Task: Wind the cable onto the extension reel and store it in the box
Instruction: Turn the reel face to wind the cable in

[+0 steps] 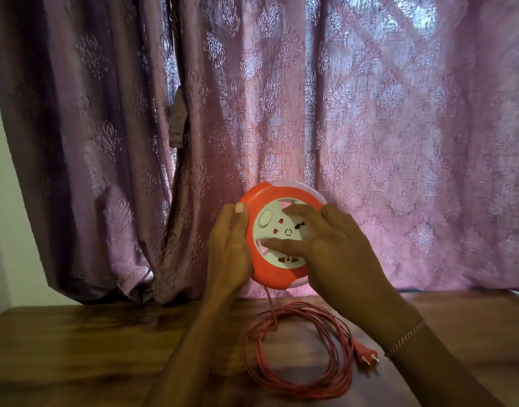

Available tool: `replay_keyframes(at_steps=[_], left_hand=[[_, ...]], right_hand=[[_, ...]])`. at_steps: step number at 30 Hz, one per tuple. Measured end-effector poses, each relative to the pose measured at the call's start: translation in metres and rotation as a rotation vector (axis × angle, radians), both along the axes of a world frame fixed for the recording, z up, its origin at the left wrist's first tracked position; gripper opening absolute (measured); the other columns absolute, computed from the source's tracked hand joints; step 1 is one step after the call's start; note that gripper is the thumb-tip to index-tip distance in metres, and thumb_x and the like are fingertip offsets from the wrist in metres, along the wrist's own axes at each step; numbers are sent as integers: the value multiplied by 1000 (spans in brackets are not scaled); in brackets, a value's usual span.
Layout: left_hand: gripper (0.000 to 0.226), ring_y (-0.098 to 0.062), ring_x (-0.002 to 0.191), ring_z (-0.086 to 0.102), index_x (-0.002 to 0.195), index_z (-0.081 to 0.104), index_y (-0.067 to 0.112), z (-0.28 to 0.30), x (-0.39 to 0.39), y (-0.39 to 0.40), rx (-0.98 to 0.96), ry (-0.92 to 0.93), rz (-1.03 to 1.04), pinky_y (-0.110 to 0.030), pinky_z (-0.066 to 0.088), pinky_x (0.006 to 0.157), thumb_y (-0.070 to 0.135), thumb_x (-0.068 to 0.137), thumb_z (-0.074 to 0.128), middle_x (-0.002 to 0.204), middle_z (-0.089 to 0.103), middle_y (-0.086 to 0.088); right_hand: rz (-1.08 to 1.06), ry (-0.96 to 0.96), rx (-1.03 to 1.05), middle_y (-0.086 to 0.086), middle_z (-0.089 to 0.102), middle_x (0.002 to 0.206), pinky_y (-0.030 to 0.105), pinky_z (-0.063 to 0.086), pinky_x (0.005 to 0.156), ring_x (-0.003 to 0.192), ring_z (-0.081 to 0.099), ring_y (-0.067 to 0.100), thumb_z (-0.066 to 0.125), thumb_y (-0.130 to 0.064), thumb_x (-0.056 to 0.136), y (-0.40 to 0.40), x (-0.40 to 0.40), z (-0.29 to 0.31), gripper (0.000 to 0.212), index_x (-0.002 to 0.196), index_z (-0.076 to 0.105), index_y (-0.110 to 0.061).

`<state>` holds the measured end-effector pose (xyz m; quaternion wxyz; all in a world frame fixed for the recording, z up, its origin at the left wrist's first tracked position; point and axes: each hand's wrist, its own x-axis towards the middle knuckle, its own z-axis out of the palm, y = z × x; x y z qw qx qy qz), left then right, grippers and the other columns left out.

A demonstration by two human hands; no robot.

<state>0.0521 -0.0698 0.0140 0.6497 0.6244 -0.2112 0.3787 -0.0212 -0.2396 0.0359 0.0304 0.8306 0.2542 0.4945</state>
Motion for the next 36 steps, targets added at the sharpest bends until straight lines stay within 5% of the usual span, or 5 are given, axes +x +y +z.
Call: replay_keyframes(at_steps=[3,17,25,30,36], left_hand=[[42,-11,76,72,89,61,20,1,-2,-1,19,1,23,-35,62,68,56,100,43,84,74,3],[50,-25,73,65,82,56,18,0,-7,-5,14,35,45,-60,57,73,66,93,43,79,69,-8],[41,-12,74,70,87,63,22,5,-5,-1,6,54,44,-35,59,67,54,100,41,81,74,5],[49,-19,72,70,89,61,15,4,-6,-1,46,28,61,-45,60,65,60,98,42,80,72,-2],[55,-39,74,63,85,55,11,3,-9,-4,65,-26,94,-63,53,70,64,95,42,76,66,-9]], right_hand=[[-30,58,80,9,57,131,45,50,78,108,56,35,69,-13,74,2,3,-3,65,127,60,-50],[-125,43,325,1,58,98,34,50,68,93,57,23,54,-71,76,10,10,-12,64,135,52,-47],[195,-9,22,5,58,134,39,47,84,104,51,30,58,-3,76,-5,6,1,37,99,72,-28],[108,5,-83,3,58,141,40,49,82,98,58,31,31,-22,81,-1,3,2,52,98,79,-35],[-35,33,-80,6,57,135,43,46,76,105,53,33,52,-16,79,-4,5,-1,51,115,69,-48]])
